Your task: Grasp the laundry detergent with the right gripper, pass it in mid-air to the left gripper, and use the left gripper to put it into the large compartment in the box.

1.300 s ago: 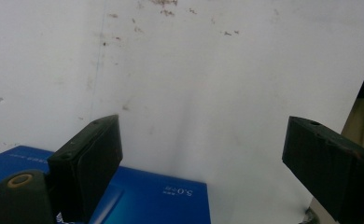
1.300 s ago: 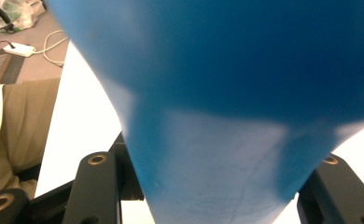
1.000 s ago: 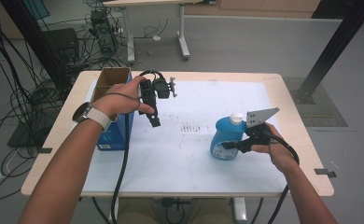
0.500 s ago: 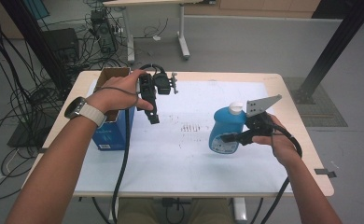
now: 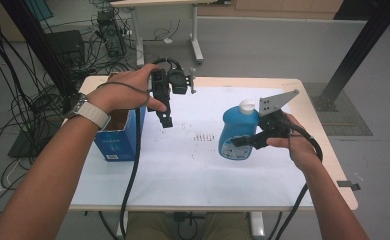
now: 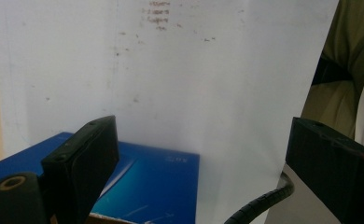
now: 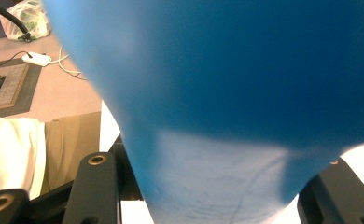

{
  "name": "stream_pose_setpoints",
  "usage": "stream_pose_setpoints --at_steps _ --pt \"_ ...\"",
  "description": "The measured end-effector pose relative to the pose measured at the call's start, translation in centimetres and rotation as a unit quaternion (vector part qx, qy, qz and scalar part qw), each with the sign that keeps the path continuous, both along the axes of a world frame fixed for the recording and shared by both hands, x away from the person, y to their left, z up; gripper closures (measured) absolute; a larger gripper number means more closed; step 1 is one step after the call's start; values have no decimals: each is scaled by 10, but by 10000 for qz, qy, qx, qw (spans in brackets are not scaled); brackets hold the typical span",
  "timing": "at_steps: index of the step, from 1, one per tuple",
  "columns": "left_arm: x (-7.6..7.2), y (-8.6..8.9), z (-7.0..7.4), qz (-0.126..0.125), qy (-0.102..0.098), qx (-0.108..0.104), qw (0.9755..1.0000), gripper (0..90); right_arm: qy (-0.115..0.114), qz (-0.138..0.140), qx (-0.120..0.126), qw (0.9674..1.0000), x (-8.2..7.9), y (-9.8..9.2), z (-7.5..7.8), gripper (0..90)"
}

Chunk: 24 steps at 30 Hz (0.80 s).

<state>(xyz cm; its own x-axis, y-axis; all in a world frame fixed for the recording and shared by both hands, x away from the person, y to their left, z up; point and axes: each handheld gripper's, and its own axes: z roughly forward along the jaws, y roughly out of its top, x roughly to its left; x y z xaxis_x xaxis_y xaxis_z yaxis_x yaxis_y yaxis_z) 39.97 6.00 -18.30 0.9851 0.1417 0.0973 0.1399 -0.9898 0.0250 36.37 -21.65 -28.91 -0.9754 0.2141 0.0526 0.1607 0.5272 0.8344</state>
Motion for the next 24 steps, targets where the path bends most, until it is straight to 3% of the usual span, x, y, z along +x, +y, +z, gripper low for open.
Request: stream_pose_setpoints --at_steps 14,24 --pt "-12 -14 31 -162 46 61 9998 98 -40 203 -23 9998 3 19 19 444" --pt "-13 -24 42 -275 74 157 9995 91 -23 342 -109 9994 8 37 22 443"
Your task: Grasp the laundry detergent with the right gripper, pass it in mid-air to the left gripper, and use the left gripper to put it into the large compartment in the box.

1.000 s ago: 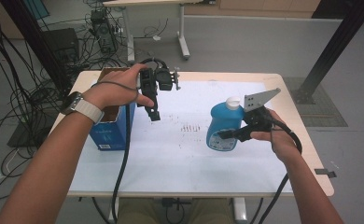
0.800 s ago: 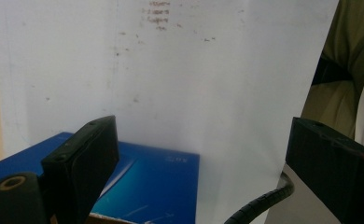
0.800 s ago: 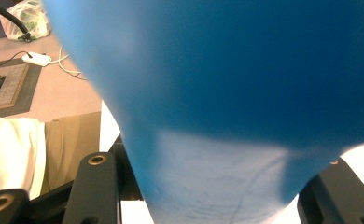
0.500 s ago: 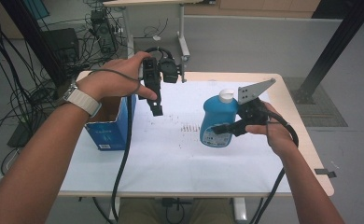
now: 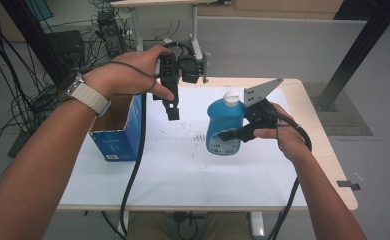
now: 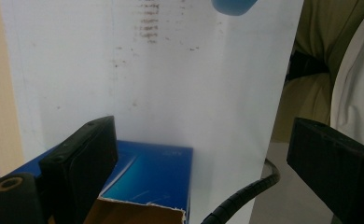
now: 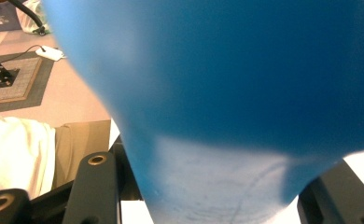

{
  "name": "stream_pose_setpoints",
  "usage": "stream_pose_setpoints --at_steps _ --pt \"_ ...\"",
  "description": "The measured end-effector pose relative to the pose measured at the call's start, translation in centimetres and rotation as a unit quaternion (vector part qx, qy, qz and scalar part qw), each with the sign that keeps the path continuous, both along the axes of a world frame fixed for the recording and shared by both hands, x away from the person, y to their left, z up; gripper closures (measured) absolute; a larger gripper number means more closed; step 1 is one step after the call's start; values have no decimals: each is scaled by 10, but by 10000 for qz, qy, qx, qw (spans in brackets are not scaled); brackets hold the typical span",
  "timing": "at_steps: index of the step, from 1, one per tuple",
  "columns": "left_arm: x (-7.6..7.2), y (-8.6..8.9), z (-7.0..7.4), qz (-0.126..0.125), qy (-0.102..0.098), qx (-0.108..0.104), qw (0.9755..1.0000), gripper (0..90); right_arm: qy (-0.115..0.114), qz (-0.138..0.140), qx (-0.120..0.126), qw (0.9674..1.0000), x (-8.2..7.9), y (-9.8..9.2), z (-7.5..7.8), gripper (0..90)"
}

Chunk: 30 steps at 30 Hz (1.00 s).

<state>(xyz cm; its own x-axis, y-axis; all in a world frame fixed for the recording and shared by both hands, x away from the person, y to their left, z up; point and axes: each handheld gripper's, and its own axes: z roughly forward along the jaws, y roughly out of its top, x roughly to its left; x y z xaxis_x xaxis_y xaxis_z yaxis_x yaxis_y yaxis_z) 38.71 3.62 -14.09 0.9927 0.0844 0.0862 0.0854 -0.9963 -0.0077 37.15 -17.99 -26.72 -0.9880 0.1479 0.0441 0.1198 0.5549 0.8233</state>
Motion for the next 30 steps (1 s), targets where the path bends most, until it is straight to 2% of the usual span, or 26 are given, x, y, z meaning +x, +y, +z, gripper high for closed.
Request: stream_pose_setpoints --at_steps 8,20,23,25,30 --pt "-1 -8 9 -105 16 -60 9999 83 23 37 -36 10000 5 9 -1 444" --pt "-4 -17 15 -216 -6 -134 9997 82 23 161 -36 9999 9 25 -3 444" --pt "-3 -18 16 -222 -29 -194 9996 81 23 187 -38 9998 10 28 -3 444" --pt "-4 -19 16 -227 -16 -138 9996 78 33 211 -55 9998 10 31 -3 444" --pt "-3 -19 18 -168 -6 -167 9997 61 45 257 -90 9996 12 36 -4 444"
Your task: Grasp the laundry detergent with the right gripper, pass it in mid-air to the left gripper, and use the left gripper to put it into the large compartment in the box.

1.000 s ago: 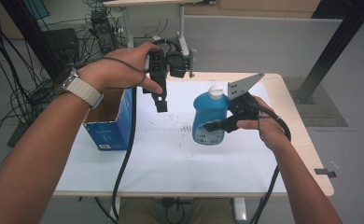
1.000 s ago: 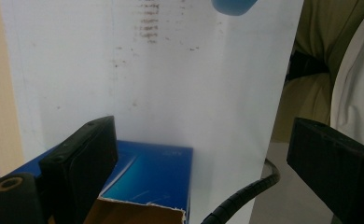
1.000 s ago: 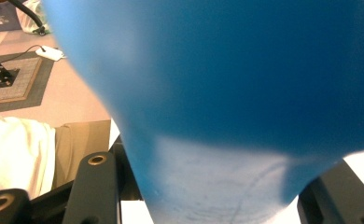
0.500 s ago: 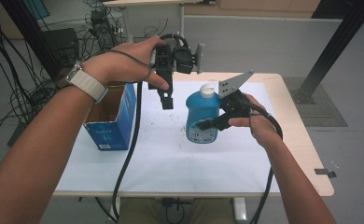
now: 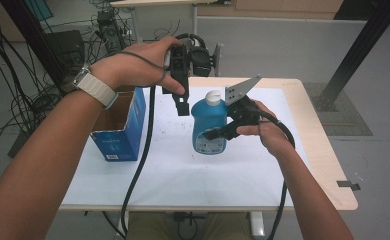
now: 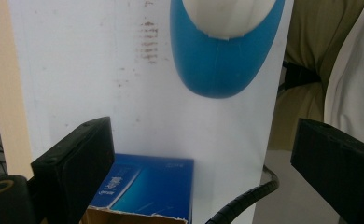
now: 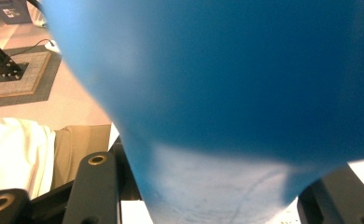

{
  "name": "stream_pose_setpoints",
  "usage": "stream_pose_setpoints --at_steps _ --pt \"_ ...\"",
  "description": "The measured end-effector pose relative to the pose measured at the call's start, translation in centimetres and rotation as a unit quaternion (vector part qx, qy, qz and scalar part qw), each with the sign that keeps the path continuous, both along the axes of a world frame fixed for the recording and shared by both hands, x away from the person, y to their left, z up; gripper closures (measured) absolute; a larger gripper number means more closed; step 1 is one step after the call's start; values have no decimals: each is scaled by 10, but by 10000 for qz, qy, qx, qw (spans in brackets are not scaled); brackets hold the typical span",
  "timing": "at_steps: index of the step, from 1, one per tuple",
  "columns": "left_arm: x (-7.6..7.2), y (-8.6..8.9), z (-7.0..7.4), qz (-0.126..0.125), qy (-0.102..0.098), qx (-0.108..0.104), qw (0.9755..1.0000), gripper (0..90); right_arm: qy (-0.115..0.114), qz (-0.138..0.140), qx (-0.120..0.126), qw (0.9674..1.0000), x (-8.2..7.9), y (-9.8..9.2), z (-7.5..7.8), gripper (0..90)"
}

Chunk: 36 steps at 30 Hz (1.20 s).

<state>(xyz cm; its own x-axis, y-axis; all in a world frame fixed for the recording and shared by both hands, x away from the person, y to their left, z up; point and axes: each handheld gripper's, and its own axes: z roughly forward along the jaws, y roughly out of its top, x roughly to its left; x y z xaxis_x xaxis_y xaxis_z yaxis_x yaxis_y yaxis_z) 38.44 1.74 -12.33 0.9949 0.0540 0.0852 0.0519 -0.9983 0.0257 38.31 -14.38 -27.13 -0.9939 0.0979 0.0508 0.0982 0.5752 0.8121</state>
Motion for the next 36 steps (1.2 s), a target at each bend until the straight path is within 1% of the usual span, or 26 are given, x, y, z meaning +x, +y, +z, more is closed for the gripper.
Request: stream_pose_setpoints --at_steps 3,9,11,16,19,26,33,36 --pt "1 0 0 7 17 -29 10000 56 -15 18 -35 10000 1 3 0 444" --pt "1 -2 -2 -22 50 -104 9999 54 -29 67 -16 10000 2 8 2 445" --pt "1 -3 -3 -45 71 -172 9998 53 -54 70 -34 10000 2 11 2 445" --pt "1 -5 -4 -69 90 -186 9998 56 -62 115 -7 9999 2 15 3 445" --pt "1 -7 -4 -74 96 -211 9997 56 -66 145 -37 9999 1 17 3 445" --pt "1 -7 -4 -66 102 -243 9996 58 -67 140 -42 9999 1 18 3 445" --pt "2 -10 -6 -91 105 -350 9993 62 -65 182 -49 9998 2 23 2 445" --pt "3 -11 -7 -109 120 -331 9993 62 -62 181 -53 9998 2 24 1 445"
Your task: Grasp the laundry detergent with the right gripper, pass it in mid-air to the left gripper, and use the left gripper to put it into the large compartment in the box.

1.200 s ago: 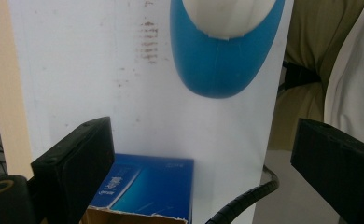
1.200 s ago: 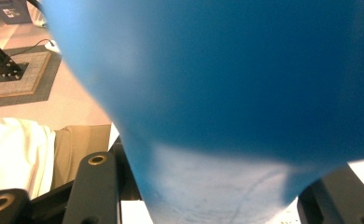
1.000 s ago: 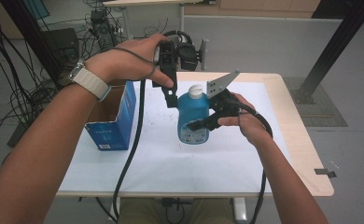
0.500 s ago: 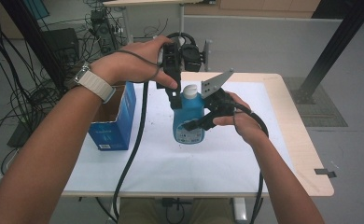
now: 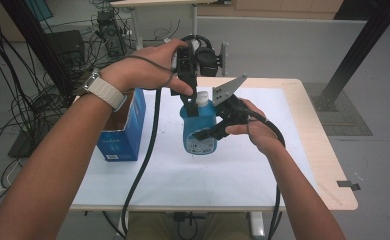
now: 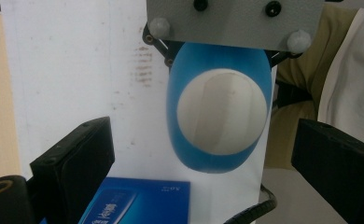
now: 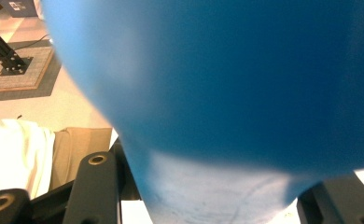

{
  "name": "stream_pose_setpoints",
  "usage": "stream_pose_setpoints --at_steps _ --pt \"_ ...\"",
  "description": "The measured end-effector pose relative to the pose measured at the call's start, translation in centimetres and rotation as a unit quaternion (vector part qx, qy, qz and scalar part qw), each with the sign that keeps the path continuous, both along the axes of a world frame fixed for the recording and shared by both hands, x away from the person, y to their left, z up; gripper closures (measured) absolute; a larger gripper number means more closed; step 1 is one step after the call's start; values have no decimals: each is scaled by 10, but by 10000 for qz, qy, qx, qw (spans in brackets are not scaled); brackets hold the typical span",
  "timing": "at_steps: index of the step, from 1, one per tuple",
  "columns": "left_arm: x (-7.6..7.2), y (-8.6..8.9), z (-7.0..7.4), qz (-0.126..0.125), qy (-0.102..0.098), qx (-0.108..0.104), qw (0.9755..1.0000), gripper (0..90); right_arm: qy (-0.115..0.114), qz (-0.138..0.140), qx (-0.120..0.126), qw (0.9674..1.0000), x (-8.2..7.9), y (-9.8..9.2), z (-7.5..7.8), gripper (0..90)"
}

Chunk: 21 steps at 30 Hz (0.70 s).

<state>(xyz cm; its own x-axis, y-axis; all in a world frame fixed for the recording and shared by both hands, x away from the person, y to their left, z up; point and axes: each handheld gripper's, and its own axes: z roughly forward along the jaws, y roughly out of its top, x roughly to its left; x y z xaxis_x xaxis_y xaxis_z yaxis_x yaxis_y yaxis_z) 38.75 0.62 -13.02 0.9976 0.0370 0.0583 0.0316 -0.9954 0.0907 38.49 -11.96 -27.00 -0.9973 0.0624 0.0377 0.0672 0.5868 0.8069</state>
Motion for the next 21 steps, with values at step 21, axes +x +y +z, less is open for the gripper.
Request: stream_pose_setpoints --at_steps 21 --pt "0 -3 -2 24 0 -16 10000 72 41 43 5 10000 1 2 0 445"
